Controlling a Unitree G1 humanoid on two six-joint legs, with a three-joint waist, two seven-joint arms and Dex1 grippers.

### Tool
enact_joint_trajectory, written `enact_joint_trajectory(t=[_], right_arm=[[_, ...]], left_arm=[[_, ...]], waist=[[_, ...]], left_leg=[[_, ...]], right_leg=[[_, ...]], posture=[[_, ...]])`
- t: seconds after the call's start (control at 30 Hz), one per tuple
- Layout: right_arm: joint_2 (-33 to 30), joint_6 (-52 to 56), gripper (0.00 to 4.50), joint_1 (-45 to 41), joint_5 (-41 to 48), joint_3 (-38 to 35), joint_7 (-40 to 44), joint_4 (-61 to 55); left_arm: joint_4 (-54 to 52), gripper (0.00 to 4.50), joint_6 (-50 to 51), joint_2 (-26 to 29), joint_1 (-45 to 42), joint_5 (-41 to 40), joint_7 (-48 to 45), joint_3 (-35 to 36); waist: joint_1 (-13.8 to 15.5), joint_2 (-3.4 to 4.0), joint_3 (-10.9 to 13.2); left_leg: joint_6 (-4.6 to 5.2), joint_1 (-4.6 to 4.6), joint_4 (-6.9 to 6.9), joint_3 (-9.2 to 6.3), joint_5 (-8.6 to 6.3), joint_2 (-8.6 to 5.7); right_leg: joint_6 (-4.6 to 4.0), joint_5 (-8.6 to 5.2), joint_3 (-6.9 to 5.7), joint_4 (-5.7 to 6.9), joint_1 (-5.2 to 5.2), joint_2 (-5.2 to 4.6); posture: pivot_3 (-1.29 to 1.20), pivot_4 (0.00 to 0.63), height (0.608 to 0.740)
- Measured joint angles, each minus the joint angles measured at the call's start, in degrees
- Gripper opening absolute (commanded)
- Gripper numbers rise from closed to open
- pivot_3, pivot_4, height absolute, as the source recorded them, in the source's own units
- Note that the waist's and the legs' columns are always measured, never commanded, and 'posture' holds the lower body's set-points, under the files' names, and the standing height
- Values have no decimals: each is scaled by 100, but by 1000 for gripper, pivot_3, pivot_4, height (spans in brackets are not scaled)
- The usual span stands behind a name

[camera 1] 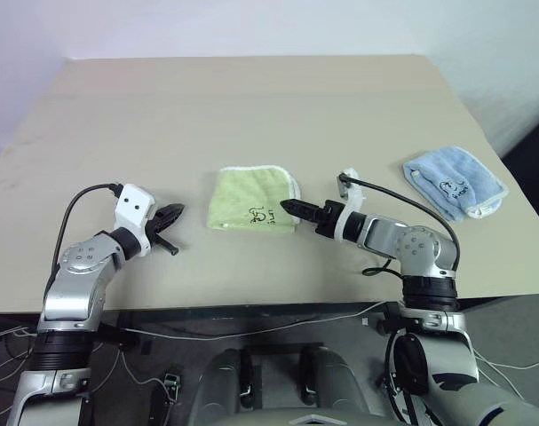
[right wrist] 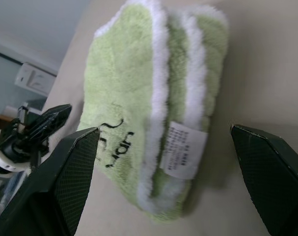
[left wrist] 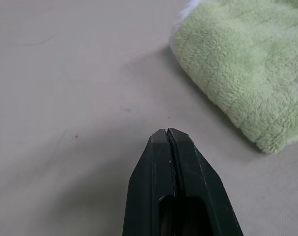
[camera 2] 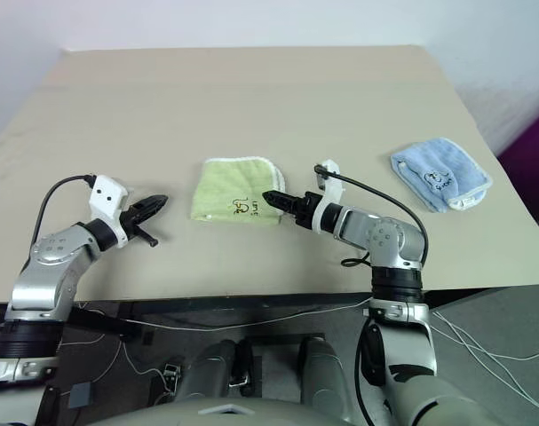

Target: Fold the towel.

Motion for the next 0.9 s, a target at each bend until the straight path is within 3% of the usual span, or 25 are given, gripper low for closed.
enact_joint_trajectory(t=[0.33,0.5,0.73,0.9], right_arm=[[376,28,4459,-269,-27,58,-61,340],[165,-312,4459,-101,-197,337,-7,139],[-675,-1020,4500,400,-702,468,5,-441],[-1063,-1440,4500,676,-1075,527,66,-650]], left_arm=[[-151,0,14,-46,0,-33,-25,10],[-307,0,792,-454,-54,-936,232,582],[-663,2266,3420,-1126,-78,-3364,1238,1659],[-376,4010,4432,-1503,-437,-4363,2152,1972]], waist=[[-18,0,0],[27,-3,-3],[125,-9,-5],[74,-10,-5]], left_leg=[[-3,0,0,3,2,3],[-3,2,10,-2,2,2],[9,4,27,-18,-2,-18],[8,6,27,-17,-1,-17]], right_leg=[[1,0,0,1,1,4],[3,0,-2,2,9,2],[21,7,-11,-4,33,-16],[24,6,-10,-4,35,-12]], posture=[[0,150,740],[0,150,740],[0,150,740],[0,150,740]])
